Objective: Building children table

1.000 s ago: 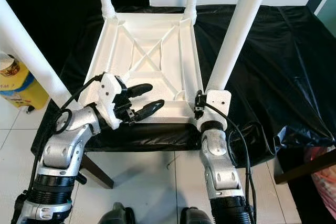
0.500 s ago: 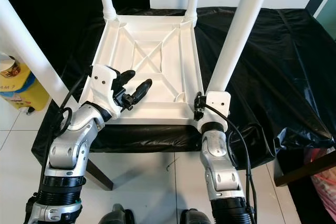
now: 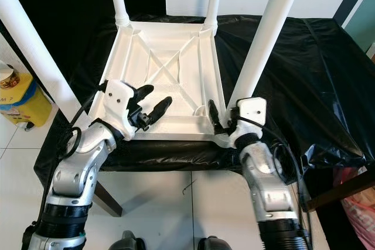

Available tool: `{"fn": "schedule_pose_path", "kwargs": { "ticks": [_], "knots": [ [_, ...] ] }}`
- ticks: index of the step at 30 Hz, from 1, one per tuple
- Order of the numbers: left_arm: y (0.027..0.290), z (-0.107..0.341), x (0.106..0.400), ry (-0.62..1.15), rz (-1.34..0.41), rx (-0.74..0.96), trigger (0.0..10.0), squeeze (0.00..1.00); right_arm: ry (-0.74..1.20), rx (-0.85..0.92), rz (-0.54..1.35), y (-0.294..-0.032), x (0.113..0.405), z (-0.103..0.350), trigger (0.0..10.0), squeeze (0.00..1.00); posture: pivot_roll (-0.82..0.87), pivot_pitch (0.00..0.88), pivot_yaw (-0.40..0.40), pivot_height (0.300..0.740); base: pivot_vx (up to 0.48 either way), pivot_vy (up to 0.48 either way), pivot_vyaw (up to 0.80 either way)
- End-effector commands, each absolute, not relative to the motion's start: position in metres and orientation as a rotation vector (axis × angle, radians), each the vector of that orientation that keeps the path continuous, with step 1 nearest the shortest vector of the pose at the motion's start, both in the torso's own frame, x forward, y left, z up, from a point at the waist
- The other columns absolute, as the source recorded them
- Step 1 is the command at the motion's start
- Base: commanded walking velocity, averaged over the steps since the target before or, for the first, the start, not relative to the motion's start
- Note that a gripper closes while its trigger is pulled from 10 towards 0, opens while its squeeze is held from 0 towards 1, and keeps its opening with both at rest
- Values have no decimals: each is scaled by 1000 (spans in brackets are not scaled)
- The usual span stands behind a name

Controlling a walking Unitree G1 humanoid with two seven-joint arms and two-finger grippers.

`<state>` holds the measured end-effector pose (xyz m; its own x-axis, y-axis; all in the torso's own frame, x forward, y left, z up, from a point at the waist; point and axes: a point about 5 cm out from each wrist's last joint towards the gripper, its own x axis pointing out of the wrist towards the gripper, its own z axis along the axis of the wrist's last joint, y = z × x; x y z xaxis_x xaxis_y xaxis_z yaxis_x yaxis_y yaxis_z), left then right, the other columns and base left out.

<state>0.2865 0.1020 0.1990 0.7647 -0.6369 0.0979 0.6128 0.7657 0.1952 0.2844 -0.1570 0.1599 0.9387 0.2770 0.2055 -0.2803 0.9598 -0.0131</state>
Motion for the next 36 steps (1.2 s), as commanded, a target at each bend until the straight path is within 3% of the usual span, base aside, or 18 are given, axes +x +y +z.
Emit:
{"fn": "schedule_pose_path", "kwargs": {
  "ticks": [1, 8, 20, 22, 23, 25, 26, 36],
  "knots": [
    [100, 200, 284, -170, -698, 163, 10000, 0, -205, 21, 295, -161, 283, 158, 10000, 0, -15, 27, -52, 740, 0, 0, 0],
    [93, 196, 276, -151, -805, 144, 10000, 0, -160, -62, 553, -184, 292, 154, 10000, 0, -19, 0, -37, 740, 0, 0, 0],
    [90, 197, 280, -159, -838, 175, 10000, 0, -64, -138, 688, -186, 312, 134, 10000, 0, -12, 0, -21, 740, 0, 0, 0],
    [90, 197, 281, -160, -843, 186, 10000, 0, -47, -138, 698, -186, 318, 131, 9569, 0, -12, 0, -13, 740, 0, 0, 0],
    [90, 199, 282, -166, -849, 184, 10000, 0, -43, -145, 702, -185, 321, 130, 2118, 0, -13, 0, -13, 740, 0, 0, 0],
    [90, 201, 282, -170, -853, 181, 10000, 0, -43, -150, 711, -184, 323, 129, 2118, 0, -13, 0, -13, 740, 0, 0, 0],
    [90, 201, 283, -170, -850, 187, 10000, 0, -42, -155, 715, -184, 325, 129, 0, 0, -14, 0, -17, 740, 0, 0, 0],
    [85, 196, 283, -166, -846, 178, 10000, 0, 2, -160, 686, -188, 322, 112, 0, 0, -24, 0, -15, 740, 0, 0, 0]
  ]
}}
